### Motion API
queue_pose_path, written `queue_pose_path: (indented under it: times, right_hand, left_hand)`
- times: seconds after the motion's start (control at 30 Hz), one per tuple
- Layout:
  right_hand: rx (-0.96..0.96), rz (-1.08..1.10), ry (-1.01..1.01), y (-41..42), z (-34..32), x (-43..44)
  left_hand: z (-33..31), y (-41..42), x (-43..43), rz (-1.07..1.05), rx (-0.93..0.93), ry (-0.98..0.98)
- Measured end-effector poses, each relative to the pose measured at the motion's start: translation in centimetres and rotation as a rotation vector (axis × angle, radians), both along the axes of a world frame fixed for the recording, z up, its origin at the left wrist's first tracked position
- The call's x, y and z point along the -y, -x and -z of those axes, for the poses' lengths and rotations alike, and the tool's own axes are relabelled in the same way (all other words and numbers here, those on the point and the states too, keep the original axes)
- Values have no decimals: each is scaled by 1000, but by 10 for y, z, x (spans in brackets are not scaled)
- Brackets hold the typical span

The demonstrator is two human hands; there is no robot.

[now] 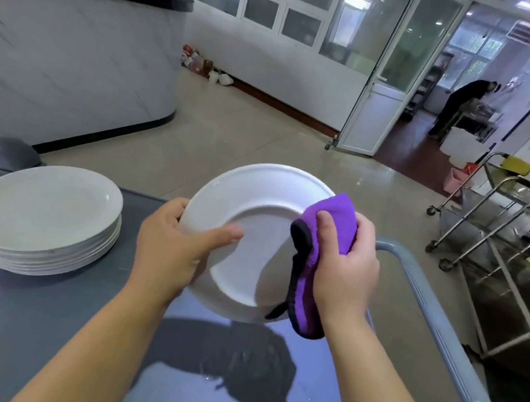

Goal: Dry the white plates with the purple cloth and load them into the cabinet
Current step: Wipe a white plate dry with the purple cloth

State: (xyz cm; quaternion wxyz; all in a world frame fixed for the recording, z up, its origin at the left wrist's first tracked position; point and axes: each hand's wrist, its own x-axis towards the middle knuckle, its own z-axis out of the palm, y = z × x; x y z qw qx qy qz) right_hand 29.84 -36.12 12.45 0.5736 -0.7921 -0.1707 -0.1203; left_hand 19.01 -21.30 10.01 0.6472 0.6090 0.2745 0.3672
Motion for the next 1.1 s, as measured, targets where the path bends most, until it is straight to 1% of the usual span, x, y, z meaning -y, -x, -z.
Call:
queue_pose_path:
  times: [0.07,0.13,0.2,0.27,0.33,0.4,0.43,0.47,0.53,0.6,0.67,0.7,0.73,0.77,0.83,0.9,0.97,1.03,1.1]
  right_hand:
    - [-109,108,-179,14,19,-8]
    - [-227,113,-331,29,33,-15]
    - [-217,88,-371,29,32,-12]
    - [-153,20,-313,14,17,-3]
    - [-93,-88,-171,0,-2,8]
    - [-49,-189,22,-9,-18,14]
    - [-40,-217,80,-10,-23,16]
    - [-34,-223,91,-10,-27,17]
    - [-34,-156,13,-5,-26,12]
    - [-102,8,-186,9,-8,0]
    - [-221,130,-394,31,13,-13]
    - [-255,146,-445,37,20,-16]
    - [-262,136,-454,37,23,-17]
    - [-252,108,-424,32,22,-15]
    - [-208,24,-299,17,11,-7]
    - [-128,-79,-115,3,-5,4]
    - [-51,-190,68,-2,-19,9]
    - [-16,-225,115,-2,-28,9]
    - [2,-149,29,5,-25,5]
  left_hand:
    - [2,-6,7,-16,112,166]
    - [6,-9,17,-13,229,338]
    - [9,-9,21,30,238,384]
    - [10,-5,16,123,191,357]
    - [8,0,5,173,124,294]
    - [7,2,-4,146,86,228]
    - [6,3,-5,118,82,200]
    - [4,3,-4,92,90,192]
    - [1,3,0,50,150,214]
    - [0,1,9,9,224,232]
    - [1,-1,19,-29,282,270]
    - [3,-3,22,-39,290,279]
    - [6,-3,25,-33,280,284]
    - [9,-3,24,-10,259,282]
    - [12,2,15,77,225,270]
    - [9,7,2,141,173,228]
    - [2,11,-8,133,104,165]
    - [-5,12,-12,92,95,111]
    - [-9,13,-14,38,133,84]
